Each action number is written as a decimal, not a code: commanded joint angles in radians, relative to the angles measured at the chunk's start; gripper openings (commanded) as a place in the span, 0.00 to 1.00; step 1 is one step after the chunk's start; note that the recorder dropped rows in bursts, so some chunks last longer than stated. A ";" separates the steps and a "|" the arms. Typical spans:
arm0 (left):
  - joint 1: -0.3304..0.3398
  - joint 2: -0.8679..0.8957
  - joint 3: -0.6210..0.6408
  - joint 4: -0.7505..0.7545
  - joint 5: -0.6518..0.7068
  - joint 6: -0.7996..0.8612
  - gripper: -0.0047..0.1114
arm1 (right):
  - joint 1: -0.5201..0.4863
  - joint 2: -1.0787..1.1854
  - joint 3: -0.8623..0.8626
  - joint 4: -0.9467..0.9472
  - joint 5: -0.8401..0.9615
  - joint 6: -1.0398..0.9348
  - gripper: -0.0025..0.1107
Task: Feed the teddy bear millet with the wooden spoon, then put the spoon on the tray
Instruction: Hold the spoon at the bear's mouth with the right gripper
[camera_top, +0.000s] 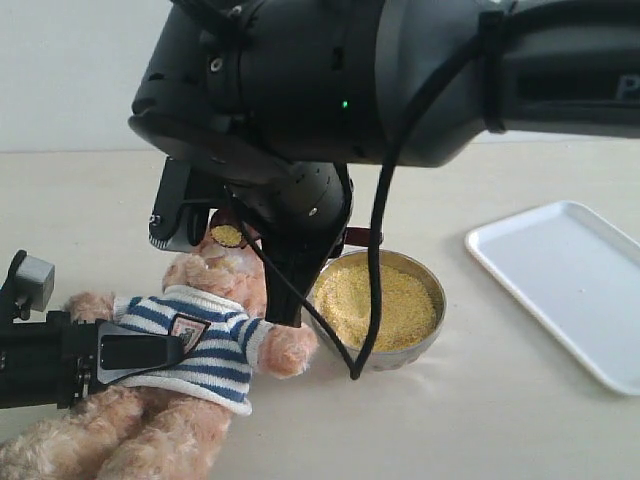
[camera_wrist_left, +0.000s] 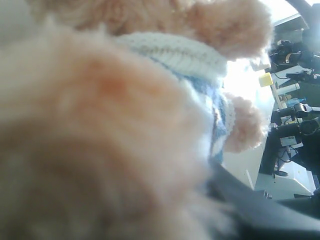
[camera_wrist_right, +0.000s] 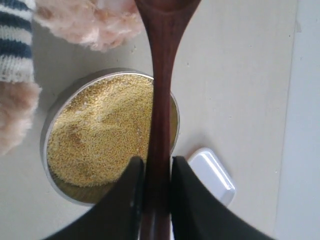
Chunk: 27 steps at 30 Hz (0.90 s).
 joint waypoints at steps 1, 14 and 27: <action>-0.003 -0.001 -0.002 -0.005 0.039 0.009 0.08 | 0.011 0.001 -0.005 -0.013 0.007 -0.013 0.02; -0.003 -0.001 -0.002 -0.005 0.039 0.009 0.08 | 0.039 0.029 -0.005 -0.102 0.007 -0.038 0.02; -0.003 -0.001 -0.002 -0.005 0.039 0.009 0.08 | 0.076 0.051 -0.005 -0.183 0.007 -0.030 0.02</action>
